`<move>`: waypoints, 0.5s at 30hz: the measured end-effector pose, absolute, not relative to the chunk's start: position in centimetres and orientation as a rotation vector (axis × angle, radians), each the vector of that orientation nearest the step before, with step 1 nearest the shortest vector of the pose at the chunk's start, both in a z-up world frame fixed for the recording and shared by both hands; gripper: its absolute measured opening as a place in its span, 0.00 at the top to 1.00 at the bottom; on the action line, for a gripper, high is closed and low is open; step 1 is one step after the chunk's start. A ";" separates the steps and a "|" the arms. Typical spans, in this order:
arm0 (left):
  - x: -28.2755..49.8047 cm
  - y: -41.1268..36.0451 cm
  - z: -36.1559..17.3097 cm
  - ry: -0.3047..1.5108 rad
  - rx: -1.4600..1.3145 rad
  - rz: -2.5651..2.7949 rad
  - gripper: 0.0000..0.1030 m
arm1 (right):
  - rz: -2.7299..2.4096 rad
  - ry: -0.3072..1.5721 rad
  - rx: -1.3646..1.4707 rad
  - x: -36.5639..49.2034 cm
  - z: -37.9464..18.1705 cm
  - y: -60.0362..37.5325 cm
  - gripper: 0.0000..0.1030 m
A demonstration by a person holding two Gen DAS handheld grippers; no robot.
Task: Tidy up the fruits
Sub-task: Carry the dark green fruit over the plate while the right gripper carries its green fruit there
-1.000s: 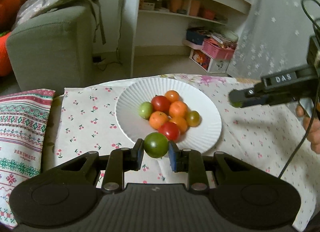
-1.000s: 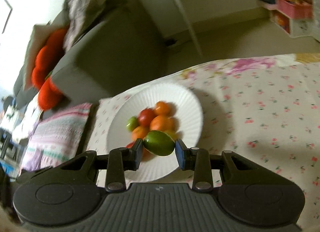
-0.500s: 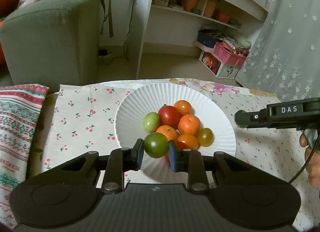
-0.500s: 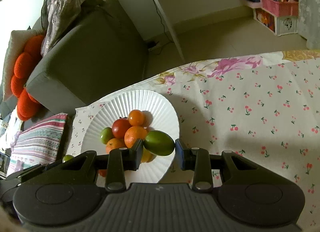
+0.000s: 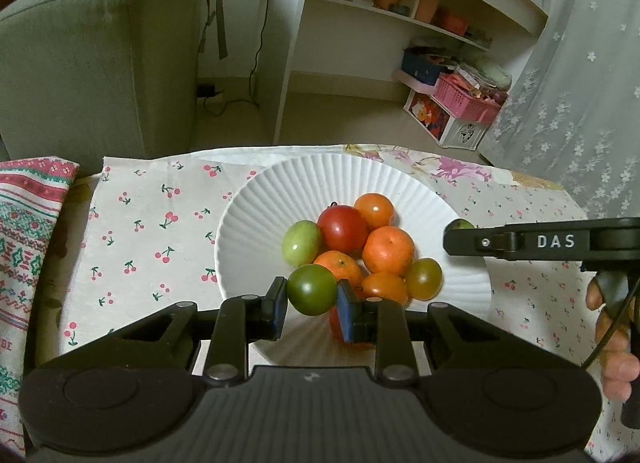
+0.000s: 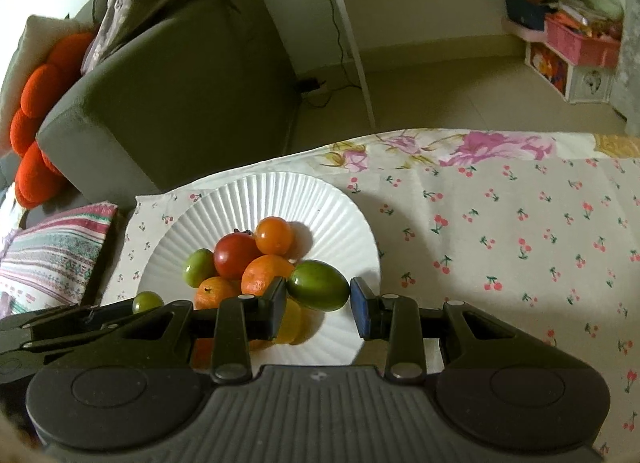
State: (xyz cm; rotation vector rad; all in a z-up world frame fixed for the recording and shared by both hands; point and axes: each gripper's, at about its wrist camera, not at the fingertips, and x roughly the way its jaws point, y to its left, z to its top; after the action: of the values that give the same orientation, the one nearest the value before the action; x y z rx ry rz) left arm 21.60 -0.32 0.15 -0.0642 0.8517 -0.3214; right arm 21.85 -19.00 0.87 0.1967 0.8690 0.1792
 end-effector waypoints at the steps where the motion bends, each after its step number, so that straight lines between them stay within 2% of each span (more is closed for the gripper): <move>1: 21.7 -0.3 0.1 0.855 -0.066 -0.323 0.83 | 0.182 0.869 0.194 22.0 0.8 -18.9 0.69; 15: 22.0 0.7 -0.3 0.876 -0.122 -0.325 0.81 | 0.187 0.882 0.205 22.3 0.1 -18.4 0.68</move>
State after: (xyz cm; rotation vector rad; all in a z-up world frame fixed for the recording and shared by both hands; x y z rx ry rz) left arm 21.98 0.69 -0.33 -0.1223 0.8759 -0.3250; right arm 22.30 -18.37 0.08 0.2047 0.8825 0.1866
